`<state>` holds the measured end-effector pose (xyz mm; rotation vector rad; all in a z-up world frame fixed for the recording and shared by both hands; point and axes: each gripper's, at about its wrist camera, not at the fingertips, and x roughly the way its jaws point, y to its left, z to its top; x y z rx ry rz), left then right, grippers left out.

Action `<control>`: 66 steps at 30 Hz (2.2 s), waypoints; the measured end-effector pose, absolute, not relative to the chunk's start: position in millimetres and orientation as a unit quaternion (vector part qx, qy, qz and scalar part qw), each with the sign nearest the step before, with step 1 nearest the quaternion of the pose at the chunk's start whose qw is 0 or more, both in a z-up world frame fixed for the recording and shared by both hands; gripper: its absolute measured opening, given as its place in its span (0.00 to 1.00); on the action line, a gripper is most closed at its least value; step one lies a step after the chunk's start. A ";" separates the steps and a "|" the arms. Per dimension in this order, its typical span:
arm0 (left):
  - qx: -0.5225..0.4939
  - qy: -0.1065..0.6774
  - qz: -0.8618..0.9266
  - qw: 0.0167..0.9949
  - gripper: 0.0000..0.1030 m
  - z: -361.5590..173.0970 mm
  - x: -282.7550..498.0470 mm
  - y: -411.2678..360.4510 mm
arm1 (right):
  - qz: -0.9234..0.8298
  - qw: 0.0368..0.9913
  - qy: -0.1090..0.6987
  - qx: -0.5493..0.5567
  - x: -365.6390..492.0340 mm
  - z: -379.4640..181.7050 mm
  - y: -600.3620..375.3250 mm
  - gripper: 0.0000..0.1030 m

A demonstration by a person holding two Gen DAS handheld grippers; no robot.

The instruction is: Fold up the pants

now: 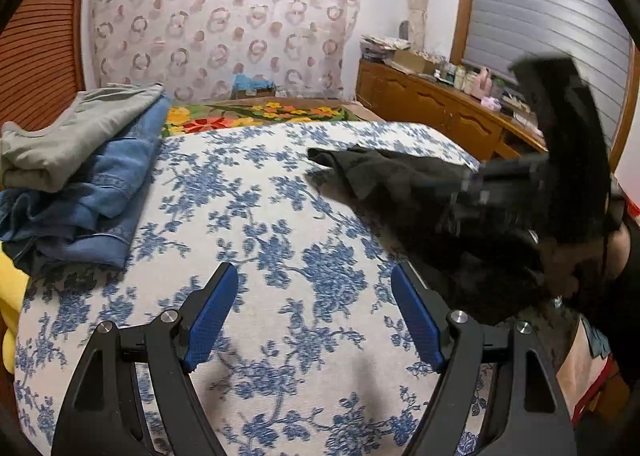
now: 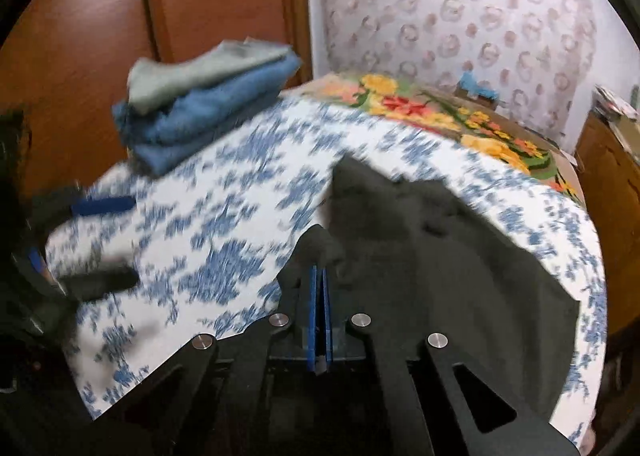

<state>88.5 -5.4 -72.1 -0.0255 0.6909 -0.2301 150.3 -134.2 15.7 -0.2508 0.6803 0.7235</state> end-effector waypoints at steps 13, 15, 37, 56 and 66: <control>0.012 0.359 -0.163 0.919 0.77 -76.0 106.3 -51.0 | 0.259 0.902 0.335 -0.090 183.4 27.9 -200.1 0.02; 0.013 0.363 -0.168 0.916 0.77 -77.2 108.3 -56.3 | 0.244 0.905 0.338 -0.088 191.9 28.1 -207.4 0.02; 0.043 0.410 -0.176 0.894 0.77 -101.4 116.9 -78.7 | 0.241 0.894 0.368 -0.084 206.1 15.1 -206.5 0.30; 0.049 0.412 -0.173 0.893 0.77 -102.4 116.0 -80.4 | 0.210 0.905 0.349 -0.125 213.4 13.7 -210.6 0.03; 0.051 0.412 -0.172 0.893 0.78 -102.9 116.9 -80.5 | 0.160 0.918 0.353 -0.087 224.8 17.5 -258.9 0.03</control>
